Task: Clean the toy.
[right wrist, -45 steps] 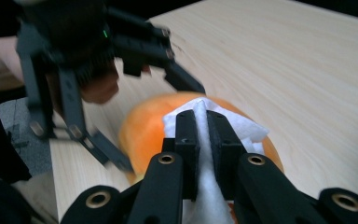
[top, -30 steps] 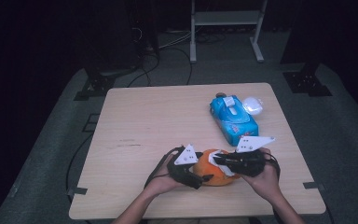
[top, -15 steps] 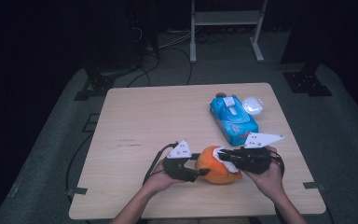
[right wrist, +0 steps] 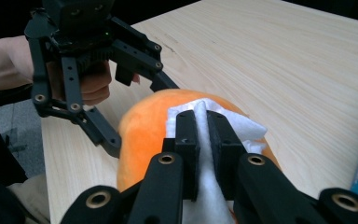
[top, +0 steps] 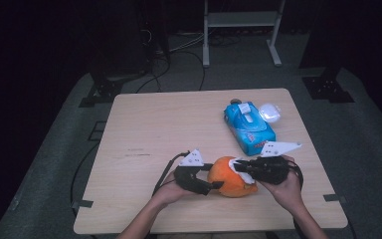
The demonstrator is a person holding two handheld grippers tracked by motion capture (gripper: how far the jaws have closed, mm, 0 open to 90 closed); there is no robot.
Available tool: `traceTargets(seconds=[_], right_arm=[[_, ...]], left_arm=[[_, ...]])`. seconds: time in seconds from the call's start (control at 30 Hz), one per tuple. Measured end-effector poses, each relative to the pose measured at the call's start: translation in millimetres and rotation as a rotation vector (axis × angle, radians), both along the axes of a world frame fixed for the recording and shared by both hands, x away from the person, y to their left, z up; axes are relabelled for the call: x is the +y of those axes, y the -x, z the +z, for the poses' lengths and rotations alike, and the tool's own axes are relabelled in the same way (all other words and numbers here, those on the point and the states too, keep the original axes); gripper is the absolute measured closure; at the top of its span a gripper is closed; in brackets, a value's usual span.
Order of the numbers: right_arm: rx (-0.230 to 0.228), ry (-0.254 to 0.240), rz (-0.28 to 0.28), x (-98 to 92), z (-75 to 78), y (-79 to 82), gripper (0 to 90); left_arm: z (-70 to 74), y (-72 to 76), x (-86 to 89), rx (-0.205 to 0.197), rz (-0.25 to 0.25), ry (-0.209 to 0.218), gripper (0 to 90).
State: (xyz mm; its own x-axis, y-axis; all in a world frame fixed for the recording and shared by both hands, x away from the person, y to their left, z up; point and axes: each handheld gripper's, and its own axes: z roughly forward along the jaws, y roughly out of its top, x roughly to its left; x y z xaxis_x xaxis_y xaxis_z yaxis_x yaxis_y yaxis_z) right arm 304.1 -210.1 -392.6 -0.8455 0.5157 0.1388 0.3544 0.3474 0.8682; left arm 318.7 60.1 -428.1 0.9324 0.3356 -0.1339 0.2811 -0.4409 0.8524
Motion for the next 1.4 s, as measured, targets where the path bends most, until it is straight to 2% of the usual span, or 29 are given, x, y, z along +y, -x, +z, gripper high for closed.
traceTargets(seconds=[0.1,0.13,0.2,0.27,0.33,0.47,0.53,0.6,0.67,0.73,0.8,0.83,0.9,0.97,1.03,1.1,1.17,1.3,1.33,1.37,1.4], right_arm=[[-0.043,0.014,0.042,14.0,8.5,11.1,83.3],[-0.059,0.024,0.067,22.2,11.1,15.7,83.3],[-0.097,0.080,0.109,39.1,13.8,24.3,83.2],[-0.121,0.122,0.114,47.3,13.3,28.6,83.2],[-0.124,0.121,0.101,42.0,13.6,26.8,83.3],[-0.119,0.118,0.010,13.8,16.6,17.7,83.2],[-0.091,0.112,-0.020,1.0,11.4,13.0,83.2],[-0.063,0.086,-0.016,-4.4,5.0,10.9,83.2],[-0.060,0.090,-0.008,-3.5,4.4,12.1,83.2],[-0.061,0.098,-0.002,-0.9,5.0,12.9,83.2],[-0.062,0.101,0.005,2.7,4.0,13.3,83.2],[-0.062,0.102,0.009,5.6,3.7,14.3,83.2],[-0.069,0.099,0.027,14.4,4.4,17.5,83.2],[-0.078,0.102,0.069,26.7,5.2,22.1,83.2],[-0.092,0.112,0.117,39.6,5.3,26.8,83.1],[-0.107,0.136,0.134,46.5,5.7,29.4,83.2],[-0.116,0.144,0.114,41.1,7.0,25.7,83.3],[-0.102,0.118,0.029,11.9,8.2,14.6,83.3],[-0.101,0.117,0.011,5.2,8.2,13.4,83.3],[-0.096,0.113,-0.003,-0.7,8.3,12.8,83.2],[-0.091,0.101,-0.013,-6.0,8.4,12.0,83.3]], left_arm=[[5.8,5.6,-5.7,-0.015,0.006,-0.008,33.9],[7.5,8.1,-8.8,-0.027,0.001,-0.024,33.9],[8.5,12.2,-13.7,-0.059,-0.011,-0.058,33.8],[7.2,13.6,-14.5,-0.074,-0.011,-0.078,33.6],[4.8,13.3,-13.1,-0.065,-0.011,-0.068,33.5],[0.7,11.8,-11.7,-0.055,-0.026,-0.081,32.8],[-1.3,10.9,-12.1,-0.036,-0.019,-0.058,28.3],[-2.9,7.4,-12.6,-0.001,0.009,-0.032,17.9],[-8.5,3.5,-12.7,0.044,0.018,-0.021,10.4],[-14.4,0.5,-12.5,0.112,-0.003,-0.002,10.3],[-15.0,1.7,-12.7,0.116,-0.003,0.004,15.6],[-13.5,3.5,-13.1,0.087,0.001,-0.006,21.2],[-9.9,8.3,-15.6,0.021,-0.001,-0.038,26.5],[-7.0,13.2,-19.0,-0.056,-0.014,-0.074,28.8],[-4.4,17.1,-21.3,-0.107,-0.030,-0.097,29.5],[-4.6,20.2,-22.7,-0.161,-0.028,-0.129,29.4],[-7.6,18.9,-20.9,-0.144,-0.025,-0.114,28.8],[-10.2,13.4,-17.0,-0.097,-0.016,-0.094,24.2],[-10.9,11.8,-16.1,-0.068,-0.016,-0.081,20.8],[-12.3,9.6,-15.4,-0.011,-0.022,-0.050,18.1],[-13.5,7.2,-14.5,0.060,-0.022,0.004,16.1]])
